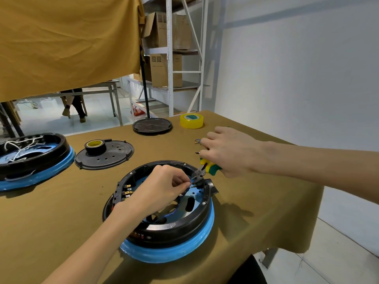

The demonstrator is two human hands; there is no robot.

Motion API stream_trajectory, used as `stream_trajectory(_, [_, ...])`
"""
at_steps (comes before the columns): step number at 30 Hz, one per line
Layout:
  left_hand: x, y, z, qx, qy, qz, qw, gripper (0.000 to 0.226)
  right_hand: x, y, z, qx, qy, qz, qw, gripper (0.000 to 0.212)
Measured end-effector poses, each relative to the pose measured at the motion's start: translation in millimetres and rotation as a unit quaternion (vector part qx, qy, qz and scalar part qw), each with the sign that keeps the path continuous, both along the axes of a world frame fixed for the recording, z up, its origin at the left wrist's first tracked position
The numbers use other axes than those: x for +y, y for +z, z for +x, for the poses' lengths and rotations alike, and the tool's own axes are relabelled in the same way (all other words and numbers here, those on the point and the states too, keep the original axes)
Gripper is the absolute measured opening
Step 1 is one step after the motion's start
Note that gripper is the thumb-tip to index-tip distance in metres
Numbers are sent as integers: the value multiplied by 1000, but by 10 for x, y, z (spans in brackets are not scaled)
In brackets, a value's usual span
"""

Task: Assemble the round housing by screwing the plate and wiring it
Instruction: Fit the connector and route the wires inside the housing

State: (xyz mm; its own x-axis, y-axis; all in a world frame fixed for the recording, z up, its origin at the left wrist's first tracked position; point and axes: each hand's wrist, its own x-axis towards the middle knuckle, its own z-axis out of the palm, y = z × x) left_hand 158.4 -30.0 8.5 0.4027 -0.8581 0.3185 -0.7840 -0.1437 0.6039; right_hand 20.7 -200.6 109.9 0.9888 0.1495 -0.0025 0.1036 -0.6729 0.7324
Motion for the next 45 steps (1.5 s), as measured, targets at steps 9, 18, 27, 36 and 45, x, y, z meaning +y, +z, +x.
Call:
stream_trajectory(9, [3, -2, 2, -5, -2, -2, 1000, 11, 183, 109, 76, 32, -4, -69, 997, 20])
stream_trajectory(18, [-4, -13, 9, -23, -7, -3, 1000, 11, 338, 237, 219, 100, -6, -86, 991, 39])
stream_trajectory(27, [-9, -28, 31, -33, -10, -10, 999, 11, 317, 212, 262, 96, 7, -95, 991, 46])
stream_trajectory(36, [-11, -23, 22, -31, -6, -4, 999, 11, 290, 197, 255, 99, -2, -77, 992, 44])
stream_trajectory(45, [-11, -18, 18, -28, -2, -2, 1000, 12, 291, 205, 264, 87, 20, -105, 990, 50])
